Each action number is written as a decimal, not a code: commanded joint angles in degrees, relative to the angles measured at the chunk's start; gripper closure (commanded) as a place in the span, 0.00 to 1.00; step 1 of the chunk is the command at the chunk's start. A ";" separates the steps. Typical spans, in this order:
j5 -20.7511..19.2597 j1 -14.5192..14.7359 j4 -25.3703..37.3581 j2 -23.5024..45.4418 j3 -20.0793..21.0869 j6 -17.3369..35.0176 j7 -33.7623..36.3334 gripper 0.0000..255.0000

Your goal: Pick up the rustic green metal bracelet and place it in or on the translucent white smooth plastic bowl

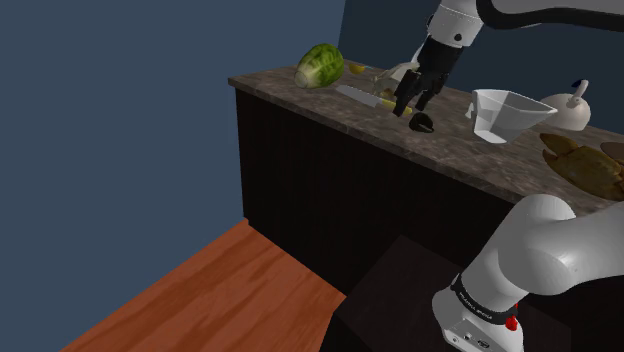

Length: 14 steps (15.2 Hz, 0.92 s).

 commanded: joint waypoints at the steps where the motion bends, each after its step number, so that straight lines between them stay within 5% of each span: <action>1: 0.00 0.00 0.00 0.00 0.00 0.00 0.00 0.00; 14: -5.64 -4.99 5.79 15.35 -14.56 4.85 -12.48 0.00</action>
